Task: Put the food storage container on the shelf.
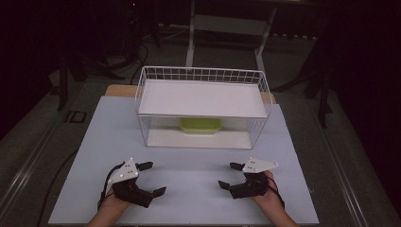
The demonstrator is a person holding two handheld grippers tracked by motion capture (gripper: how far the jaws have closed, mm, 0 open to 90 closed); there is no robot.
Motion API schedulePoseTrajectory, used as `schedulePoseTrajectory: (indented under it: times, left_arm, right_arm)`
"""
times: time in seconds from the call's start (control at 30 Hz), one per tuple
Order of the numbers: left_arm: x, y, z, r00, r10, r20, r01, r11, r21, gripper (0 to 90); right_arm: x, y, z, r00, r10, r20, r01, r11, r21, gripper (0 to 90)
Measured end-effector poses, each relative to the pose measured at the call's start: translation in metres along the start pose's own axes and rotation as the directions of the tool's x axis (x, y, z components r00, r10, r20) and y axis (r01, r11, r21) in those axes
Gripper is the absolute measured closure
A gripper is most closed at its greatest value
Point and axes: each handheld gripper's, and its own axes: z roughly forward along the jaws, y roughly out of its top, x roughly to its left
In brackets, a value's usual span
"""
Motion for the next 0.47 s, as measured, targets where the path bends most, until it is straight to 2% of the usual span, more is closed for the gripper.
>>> schedulePoseTrajectory:
  times: [0.03, 0.13, 0.37, 0.47]
  left_arm:
    - [0.0013, -0.0004, -0.0006, 0.9998, 0.016, -0.008, -0.016, 0.9999, 0.002, 0.2]
    - [0.0043, -0.0014, -0.0014, 0.9998, 0.013, -0.018, -0.013, 0.9999, -0.003, 0.2]
    - [0.0049, -0.0022, -0.0003, 0.9999, -0.001, -0.013, 0.001, 1.0, -0.003, 0.2]
    - [0.0024, -0.0014, 0.0011, 1.0, 0.001, -0.004, -0.001, 1.0, -0.002, 0.2]
  right_arm:
    - [0.0008, 0.0, 0.0011, 1.0, -0.008, -0.003, 0.008, 1.0, -0.005, 16.9]
    - [0.0018, -0.0005, 0.0037, 0.9992, -0.041, 0.004, 0.041, 0.999, -0.003, 16.9]
    - [0.0009, 0.0002, 0.0023, 0.9992, -0.039, -0.01, 0.038, 0.999, -0.026, 17.1]
    - [0.0014, 0.0013, 0.0008, 0.9989, -0.03, -0.035, 0.029, 0.999, -0.04, 17.0]
